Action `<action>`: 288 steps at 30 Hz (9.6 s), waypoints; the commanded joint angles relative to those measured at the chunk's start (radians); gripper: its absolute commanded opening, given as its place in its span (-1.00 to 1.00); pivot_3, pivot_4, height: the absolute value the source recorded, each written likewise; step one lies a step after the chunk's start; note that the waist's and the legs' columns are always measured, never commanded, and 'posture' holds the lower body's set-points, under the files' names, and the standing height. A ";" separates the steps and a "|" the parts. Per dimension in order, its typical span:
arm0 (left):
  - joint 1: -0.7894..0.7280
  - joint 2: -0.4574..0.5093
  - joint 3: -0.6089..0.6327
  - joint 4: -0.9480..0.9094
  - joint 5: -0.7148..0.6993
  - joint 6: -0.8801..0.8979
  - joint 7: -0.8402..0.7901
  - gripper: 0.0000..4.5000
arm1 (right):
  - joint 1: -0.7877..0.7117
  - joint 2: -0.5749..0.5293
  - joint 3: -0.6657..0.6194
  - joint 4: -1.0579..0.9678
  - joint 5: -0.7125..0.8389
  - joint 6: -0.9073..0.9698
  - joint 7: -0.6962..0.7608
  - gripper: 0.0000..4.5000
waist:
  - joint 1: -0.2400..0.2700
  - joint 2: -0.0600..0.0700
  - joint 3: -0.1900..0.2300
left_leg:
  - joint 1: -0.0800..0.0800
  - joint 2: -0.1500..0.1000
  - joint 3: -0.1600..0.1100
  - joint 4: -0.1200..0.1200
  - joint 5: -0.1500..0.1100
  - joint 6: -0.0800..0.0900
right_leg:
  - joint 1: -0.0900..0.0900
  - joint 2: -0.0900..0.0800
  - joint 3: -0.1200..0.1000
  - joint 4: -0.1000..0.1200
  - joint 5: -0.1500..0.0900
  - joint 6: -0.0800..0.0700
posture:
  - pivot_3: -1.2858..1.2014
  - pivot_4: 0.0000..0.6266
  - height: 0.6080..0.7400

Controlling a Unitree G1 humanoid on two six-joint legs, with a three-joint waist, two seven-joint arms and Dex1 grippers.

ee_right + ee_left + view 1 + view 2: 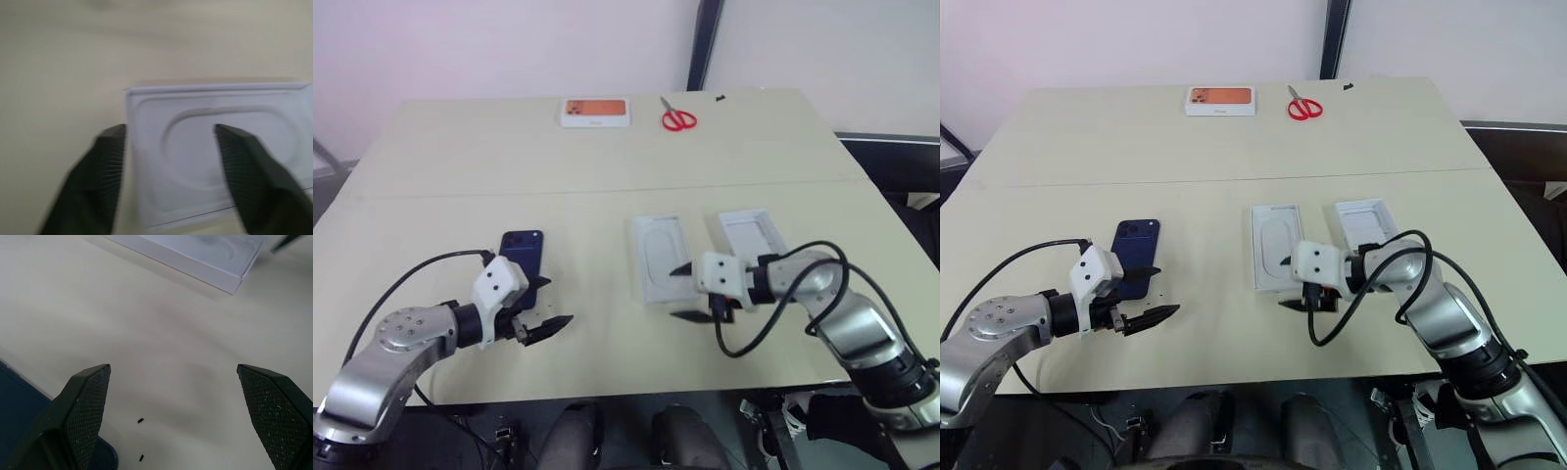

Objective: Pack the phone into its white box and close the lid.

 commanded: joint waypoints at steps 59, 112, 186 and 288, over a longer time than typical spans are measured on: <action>-0.085 -0.069 0.385 0.150 -0.148 0.300 0.262 1.00 | -0.353 0.417 0.132 0.186 -0.014 0.107 -0.253 -0.97 | -0.006 0.000 0.000 | 0.001 0.000 0.000 0.000 0.000 0.000 | -0.001 0.001 -0.001 0.002 0.000 0.000 | 0.03 -0.52 1.00; -0.493 -0.246 0.378 0.509 -0.620 1.047 0.666 1.00 | -0.520 0.856 0.399 0.853 -0.428 -0.172 -0.460 -0.97 | -0.003 -0.001 -0.007 | 0.001 -0.002 -0.001 0.001 0.006 -0.010 | -0.008 0.000 -0.001 0.009 0.000 0.001 | 0.03 -0.52 1.00; -0.511 -0.373 0.701 0.539 -0.657 1.047 0.982 -0.47 | -0.433 0.719 0.374 0.470 -0.454 -0.046 -0.332 -1.00 | -0.009 -0.004 -0.006 | 0.001 -0.002 -0.001 -0.002 0.007 -0.012 | -0.011 0.001 -0.001 0.008 0.000 0.001 | 0.03 -0.52 1.00; -0.490 0.105 -0.405 0.249 -0.035 0.103 0.077 -0.86 | -0.219 0.132 0.063 0.130 -0.133 0.151 -0.235 -1.00 | -0.002 -0.001 0.002 | -0.001 -0.001 -0.001 -0.003 0.002 -0.003 | -0.002 0.000 -0.001 -0.002 0.000 -0.001 | 0.03 -0.52 1.00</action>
